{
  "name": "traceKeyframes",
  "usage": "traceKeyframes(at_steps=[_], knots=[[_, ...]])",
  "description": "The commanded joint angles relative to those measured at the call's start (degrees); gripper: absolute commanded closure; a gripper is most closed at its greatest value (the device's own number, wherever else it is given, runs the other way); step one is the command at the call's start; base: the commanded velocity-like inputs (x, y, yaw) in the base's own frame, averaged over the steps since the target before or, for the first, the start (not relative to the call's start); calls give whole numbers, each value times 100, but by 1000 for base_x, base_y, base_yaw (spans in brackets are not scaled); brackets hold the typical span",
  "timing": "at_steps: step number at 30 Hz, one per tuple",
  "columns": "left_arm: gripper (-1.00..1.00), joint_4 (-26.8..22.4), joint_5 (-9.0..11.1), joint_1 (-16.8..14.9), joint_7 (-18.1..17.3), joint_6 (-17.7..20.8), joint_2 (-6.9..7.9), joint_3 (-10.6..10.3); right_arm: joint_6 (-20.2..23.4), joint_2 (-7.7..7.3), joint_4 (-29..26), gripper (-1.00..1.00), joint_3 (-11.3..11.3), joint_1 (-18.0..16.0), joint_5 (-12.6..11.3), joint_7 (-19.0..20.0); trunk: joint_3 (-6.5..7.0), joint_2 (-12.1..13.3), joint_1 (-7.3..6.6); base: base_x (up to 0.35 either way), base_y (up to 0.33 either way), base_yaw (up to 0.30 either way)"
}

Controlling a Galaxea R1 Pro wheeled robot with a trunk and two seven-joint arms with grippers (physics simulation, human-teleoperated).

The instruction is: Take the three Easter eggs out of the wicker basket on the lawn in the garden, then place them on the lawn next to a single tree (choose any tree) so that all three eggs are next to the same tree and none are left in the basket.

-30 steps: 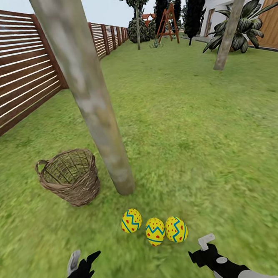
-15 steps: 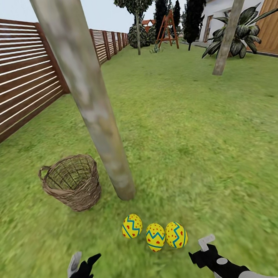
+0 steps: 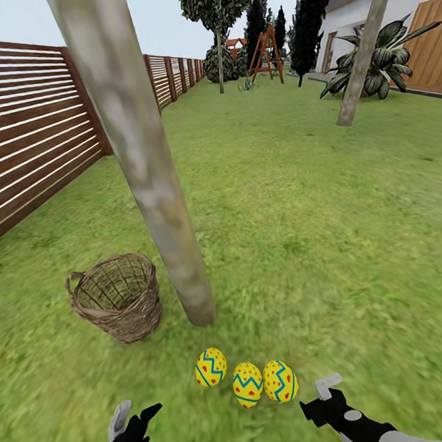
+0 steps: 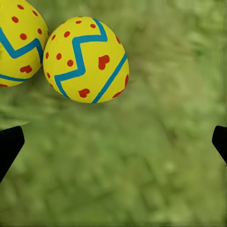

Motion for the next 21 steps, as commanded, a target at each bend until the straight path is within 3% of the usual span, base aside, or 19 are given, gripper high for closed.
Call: traceKeyframes(at_steps=[1,6,9,10,14,18,21], knots=[[-100,6,24,-2,-6,44,-14,23,-11,2,16,-100,32,1,-63,27,15,40,-23,0,0,0],[-100,371,30,2,211,43,71,52,48,-7,75,-100,32,14,-65,-2,106,240,-133,0,0,0],[-100,511,30,-3,706,41,147,40,48,0,250,-100,32,34,-53,3,159,361,-199,0,0,0],[-100,598,27,0,922,-54,134,30,50,2,320,-100,32,62,-54,4,177,401,-221,0,0,0],[-100,881,22,-1,1103,-543,81,15,52,10,364,-100,32,282,-59,-9,249,561,-309,0,0,0],[-100,1162,27,1,1184,-675,80,12,47,-7,373,-100,32,469,-64,-176,321,722,-397,0,0,0],[-100,1472,23,0,1482,-813,83,8,44,-2,374,-100,32,562,-65,-373,375,842,-463,0,0,0]])
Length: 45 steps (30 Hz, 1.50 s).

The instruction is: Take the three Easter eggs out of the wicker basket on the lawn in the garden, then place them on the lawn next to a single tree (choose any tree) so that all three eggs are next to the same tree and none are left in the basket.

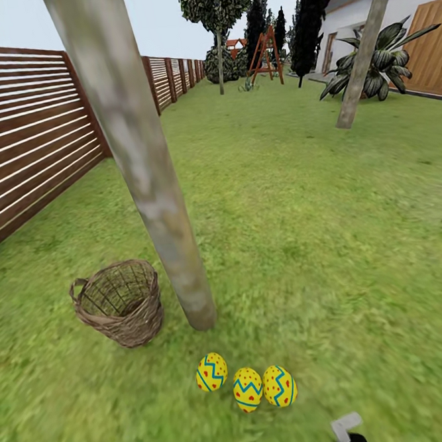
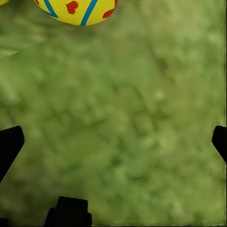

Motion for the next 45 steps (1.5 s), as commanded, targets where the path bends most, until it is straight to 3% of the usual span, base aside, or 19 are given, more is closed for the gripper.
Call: traceKeyframes(at_steps=[1,4,9,10,13,16,19,21,25,31,35,36,39,45], knots=[[-100,67,28,-1,111,-67,-1,23,-40,4,22,-100,50,17,-59,-52,15,40,-23,0,0,0],[-100,252,-6,0,341,-475,-4,19,-51,2,22,-100,50,91,-53,-131,69,160,-89,0,0,0],[-100,606,-723,0,422,-744,23,-50,-47,-12,22,-100,50,134,-44,-159,158,361,-199,0,0,0],[-100,635,-794,0,425,-836,44,-53,-45,-12,22,-100,50,145,-38,-168,176,401,-221,0,0,0],[-100,843,-906,0,425,-1210,95,-61,-41,-18,38,-100,57,193,-18,-267,230,521,-287,0,0,0],[-100,923,-1016,0,436,-1332,97,-171,-41,-10,117,-100,66,282,5,-396,284,641,-353,0,0,0],[-100,970,-1143,0,1068,-1359,88,-313,-49,6,134,-100,74,472,17,-420,338,762,-419,0,0,0],[-100,999,-1178,0,2074,-1399,56,-346,-56,16,133,-100,76,544,5,-424,374,842,-463,0,0,0],[-100,1219,-1182,0,2585,-1689,31,-356,-58,36,136,-100,76,571,-13,-425,446,1002,-550,0,0,0],[-100,1309,-1218,25,2676,-1822,20,-374,-42,54,138,-100,76,601,-22,-401,553,1243,-682,0,0,0],[-100,1313,-1644,104,2680,-1827,-12,-382,-41,56,137,-100,76,643,-21,-379,625,1403,-770,0,0,0],[-100,1313,-1951,120,2680,-1828,-92,-384,-41,57,137,-100,76,651,-23,-370,625,1403,-770,0,0,0],[-100,1314,-2242,152,2672,-1843,-154,-381,-42,57,135,-100,76,656,-23,-364,625,1403,-770,0,0,0],[-100,1314,-2282,167,2628,-1855,-143,-375,-52,44,121,-100,76,657,-4,-370,625,1403,-770,0,0,0]])
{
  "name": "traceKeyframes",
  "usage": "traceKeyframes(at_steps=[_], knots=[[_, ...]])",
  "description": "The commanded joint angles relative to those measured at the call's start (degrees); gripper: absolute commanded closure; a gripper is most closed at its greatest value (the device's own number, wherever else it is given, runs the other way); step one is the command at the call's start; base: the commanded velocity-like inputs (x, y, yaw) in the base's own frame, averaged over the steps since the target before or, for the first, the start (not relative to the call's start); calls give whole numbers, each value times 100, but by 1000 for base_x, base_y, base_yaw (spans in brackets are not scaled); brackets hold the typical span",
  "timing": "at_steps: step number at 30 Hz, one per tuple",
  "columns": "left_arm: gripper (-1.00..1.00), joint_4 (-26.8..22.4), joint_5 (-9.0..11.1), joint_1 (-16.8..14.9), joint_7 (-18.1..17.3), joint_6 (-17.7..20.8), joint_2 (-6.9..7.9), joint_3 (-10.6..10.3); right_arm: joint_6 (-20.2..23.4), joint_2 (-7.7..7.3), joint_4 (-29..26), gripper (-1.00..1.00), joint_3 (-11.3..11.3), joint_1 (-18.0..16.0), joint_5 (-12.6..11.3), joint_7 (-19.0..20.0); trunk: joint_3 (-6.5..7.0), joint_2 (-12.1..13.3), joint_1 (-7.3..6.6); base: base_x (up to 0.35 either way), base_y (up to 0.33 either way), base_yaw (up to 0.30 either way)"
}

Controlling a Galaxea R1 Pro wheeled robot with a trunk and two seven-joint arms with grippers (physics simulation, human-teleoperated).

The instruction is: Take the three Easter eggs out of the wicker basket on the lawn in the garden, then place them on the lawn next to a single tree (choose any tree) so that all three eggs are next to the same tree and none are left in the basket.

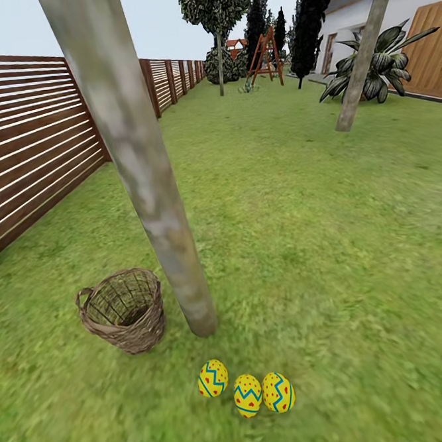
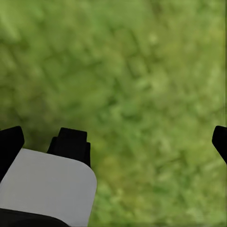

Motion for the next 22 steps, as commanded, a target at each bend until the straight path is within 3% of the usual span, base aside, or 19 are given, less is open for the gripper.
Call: traceKeyframes(at_steps=[1,22], knots=[[-100,8,37,-6,4,6,-4,-4,-39,5,28,-100,49,-7,-56,0,-4,-2,-1,0,0,0],[-100,-1,30,-5,-15,6,21,5,-46,-4,29,-100,49,72,-61,-1,-4,-2,-1,0,0,0]])
